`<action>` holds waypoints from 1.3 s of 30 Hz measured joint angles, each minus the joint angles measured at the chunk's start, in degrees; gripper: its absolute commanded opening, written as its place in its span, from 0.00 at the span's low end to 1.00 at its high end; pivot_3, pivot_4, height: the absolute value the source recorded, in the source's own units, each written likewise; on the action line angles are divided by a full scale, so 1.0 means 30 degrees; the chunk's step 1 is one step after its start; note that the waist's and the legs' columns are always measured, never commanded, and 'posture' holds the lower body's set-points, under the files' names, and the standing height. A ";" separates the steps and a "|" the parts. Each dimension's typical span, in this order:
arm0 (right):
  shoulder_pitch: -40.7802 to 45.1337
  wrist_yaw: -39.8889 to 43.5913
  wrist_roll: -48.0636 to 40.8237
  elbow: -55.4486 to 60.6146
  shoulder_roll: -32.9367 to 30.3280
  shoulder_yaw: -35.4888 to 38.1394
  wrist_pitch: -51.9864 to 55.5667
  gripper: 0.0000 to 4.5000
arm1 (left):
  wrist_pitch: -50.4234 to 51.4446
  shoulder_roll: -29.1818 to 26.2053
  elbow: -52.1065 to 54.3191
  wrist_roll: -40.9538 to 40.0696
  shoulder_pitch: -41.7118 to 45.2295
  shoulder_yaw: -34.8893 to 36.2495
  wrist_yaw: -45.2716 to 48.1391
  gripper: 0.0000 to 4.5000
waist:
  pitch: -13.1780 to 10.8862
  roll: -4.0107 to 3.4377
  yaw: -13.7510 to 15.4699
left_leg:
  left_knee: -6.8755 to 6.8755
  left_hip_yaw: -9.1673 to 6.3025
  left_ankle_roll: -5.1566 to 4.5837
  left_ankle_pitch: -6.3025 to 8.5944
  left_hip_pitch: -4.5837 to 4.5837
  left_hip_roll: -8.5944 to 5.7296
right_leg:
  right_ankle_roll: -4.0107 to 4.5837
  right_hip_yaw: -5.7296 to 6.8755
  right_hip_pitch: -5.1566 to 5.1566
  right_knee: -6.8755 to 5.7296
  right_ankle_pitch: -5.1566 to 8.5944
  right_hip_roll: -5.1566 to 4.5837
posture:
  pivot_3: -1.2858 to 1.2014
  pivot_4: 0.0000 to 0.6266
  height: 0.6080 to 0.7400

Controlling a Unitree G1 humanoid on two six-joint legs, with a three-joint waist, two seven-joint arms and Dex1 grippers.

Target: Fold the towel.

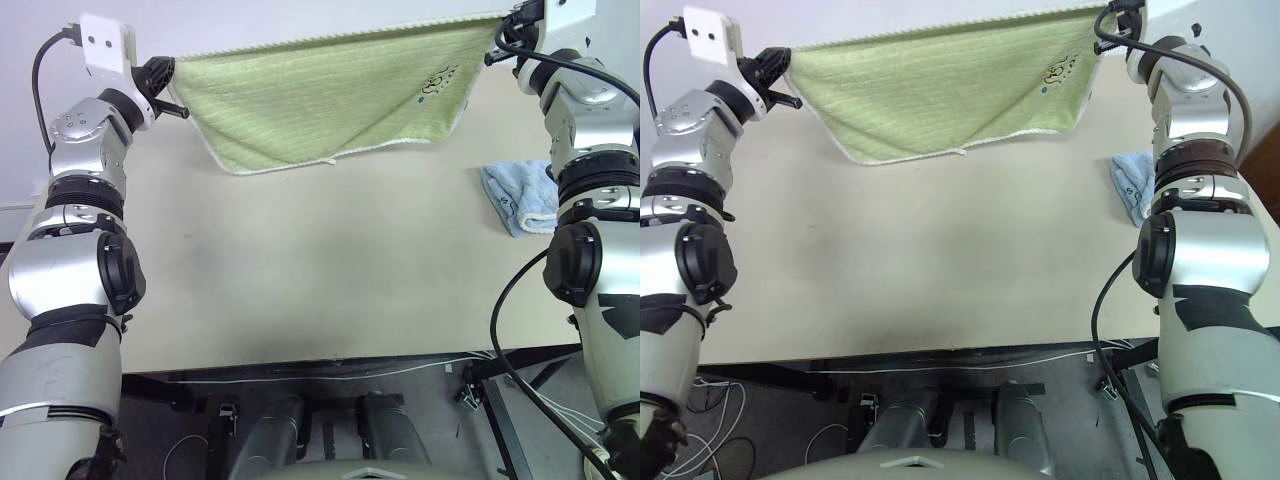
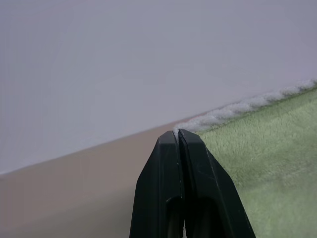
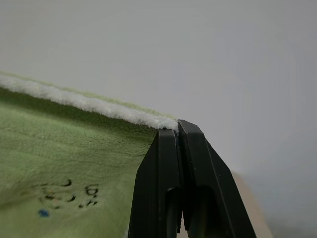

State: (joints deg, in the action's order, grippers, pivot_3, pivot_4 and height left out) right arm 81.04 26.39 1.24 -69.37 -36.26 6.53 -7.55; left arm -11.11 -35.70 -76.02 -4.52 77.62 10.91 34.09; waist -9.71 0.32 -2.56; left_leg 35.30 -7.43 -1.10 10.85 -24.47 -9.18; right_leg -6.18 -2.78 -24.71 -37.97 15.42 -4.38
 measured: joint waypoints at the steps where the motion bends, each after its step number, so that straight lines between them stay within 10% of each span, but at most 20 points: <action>1: -0.0171 0.0615 -0.0060 0.0156 -0.0215 0.0002 -0.0021 0.00 | -0.0218 -0.0041 -0.0001 0.0091 -0.0033 0.0003 0.0298 0.01 | 0.0000 0.0000 -0.0007 | -0.0001 0.0001 -0.0005 0.0003 0.0000 0.0000 | 0.0000 -0.0001 -0.0001 0.0000 0.0000 0.0000 | 0.52 0.24 1.00; 18: -1.6311 1.2831 -0.5708 2.0157 -0.7304 0.0708 1.1483 0.00 | 0.0391 -0.2266 0.3216 -0.1986 -0.6017 0.0693 1.3217 0.01 | 0.0003 -0.0008 0.0022 | 0.0201 -0.0020 -0.0089 0.0062 -0.0003 0.0012 | -0.0007 0.0043 0.0056 -0.0087 -0.0003 0.0003 | 0.52 0.24 1.00; 39: -2.5143 1.7331 -0.6735 2.5282 -1.3257 0.3371 1.1847 0.00 | 0.3852 -0.4849 1.1164 -0.3265 -1.4542 -0.0381 1.8980 0.01 | 0.0006 -0.0018 0.0212 | 0.0225 -0.0014 -0.0088 0.0122 -0.0006 0.0019 | -0.0010 0.0043 0.0091 -0.0027 -0.0015 -0.0033 | 0.52 0.24 1.00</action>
State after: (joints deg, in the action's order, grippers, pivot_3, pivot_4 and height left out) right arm 5.61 78.38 -18.96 6.48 -76.03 16.64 27.99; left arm 0.45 -50.25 -42.53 -14.31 33.99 9.77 91.03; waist -9.69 0.27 -1.92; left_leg 35.98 -7.47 -1.36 11.22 -24.49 -9.13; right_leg -6.21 -2.65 -24.43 -38.05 15.38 -4.48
